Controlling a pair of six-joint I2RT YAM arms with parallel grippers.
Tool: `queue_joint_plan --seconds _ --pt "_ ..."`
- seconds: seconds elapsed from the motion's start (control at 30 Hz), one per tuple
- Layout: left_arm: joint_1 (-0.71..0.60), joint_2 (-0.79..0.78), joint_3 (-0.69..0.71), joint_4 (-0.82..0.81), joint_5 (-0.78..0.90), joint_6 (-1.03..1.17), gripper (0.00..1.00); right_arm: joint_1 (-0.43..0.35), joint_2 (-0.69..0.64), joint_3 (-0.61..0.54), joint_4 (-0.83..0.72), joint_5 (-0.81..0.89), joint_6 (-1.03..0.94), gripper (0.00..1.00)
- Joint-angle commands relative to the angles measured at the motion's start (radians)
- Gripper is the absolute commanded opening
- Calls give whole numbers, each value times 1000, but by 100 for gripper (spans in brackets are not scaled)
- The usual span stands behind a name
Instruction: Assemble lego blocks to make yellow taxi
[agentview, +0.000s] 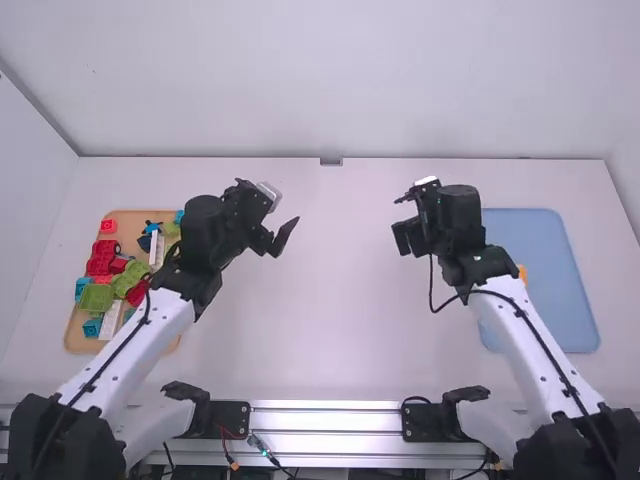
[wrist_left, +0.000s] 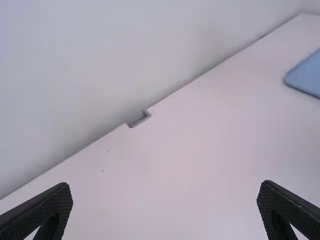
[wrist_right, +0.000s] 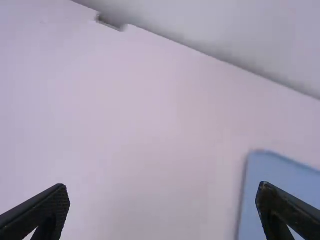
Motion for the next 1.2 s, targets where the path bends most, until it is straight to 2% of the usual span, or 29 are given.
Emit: queue_joint_plan --seconds 0.0,0.23,0.4,0.6,0.7,1.17 --pt "10 -34 12 -10 -14 -15 98 36 -45 7 7 2 13 98" --pt "92 -117 -70 -92 -97 -97 90 -45 -126 -74 88 -40 94 90" --pt "183 -208 -162 -170 -188 -188 81 -133 -213 -161 175 -40 181 82" --pt "229 -303 -257 -170 -283 -284 71 -224 -305 -253 267 -40 242 72" --pt "229 -368 -322 -170 -286 -284 65 -231 -368 -316 315 -40 242 66" --pt "229 -694 -648 -170 -286 -284 32 -231 -694 -642 315 -40 242 33"
